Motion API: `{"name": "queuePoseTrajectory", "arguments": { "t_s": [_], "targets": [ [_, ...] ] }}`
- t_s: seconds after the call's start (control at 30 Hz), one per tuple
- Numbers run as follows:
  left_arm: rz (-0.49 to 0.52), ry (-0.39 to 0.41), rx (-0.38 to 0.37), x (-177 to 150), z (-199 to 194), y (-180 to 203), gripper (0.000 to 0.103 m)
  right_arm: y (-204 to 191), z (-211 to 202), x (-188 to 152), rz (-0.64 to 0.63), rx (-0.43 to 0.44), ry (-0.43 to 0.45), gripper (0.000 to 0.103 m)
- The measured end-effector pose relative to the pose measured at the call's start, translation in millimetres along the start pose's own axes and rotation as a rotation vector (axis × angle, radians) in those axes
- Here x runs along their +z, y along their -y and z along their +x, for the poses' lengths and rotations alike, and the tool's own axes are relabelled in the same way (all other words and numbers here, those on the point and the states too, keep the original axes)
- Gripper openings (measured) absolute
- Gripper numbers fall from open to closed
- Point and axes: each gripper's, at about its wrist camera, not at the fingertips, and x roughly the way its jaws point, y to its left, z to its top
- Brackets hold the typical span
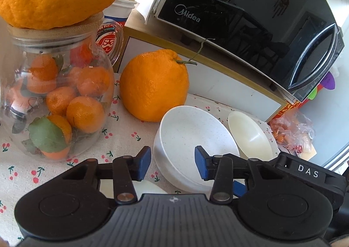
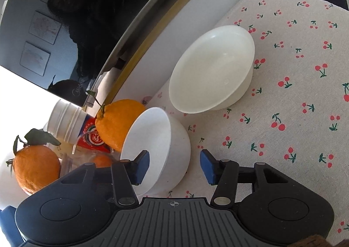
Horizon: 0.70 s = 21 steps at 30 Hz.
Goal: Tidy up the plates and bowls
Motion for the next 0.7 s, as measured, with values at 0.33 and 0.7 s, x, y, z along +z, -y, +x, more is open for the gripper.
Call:
{"name": "queuePoseTrajectory", "arguments": {
  "t_s": [0.33, 0.7],
  "targets": [
    [0.026, 0.008, 0.038, 4.3, 4.0, 7.9, 0.029, -6.9, 4.1, -2.5, -0.069, -0.011, -0.004, 0.032],
    [0.031, 0.015, 0.061, 7.2, -10.2, 8.5, 0.018, -22.9, -5.0, -6.8, -0.139, -0.037, 0.014, 0.029]
  ]
}}
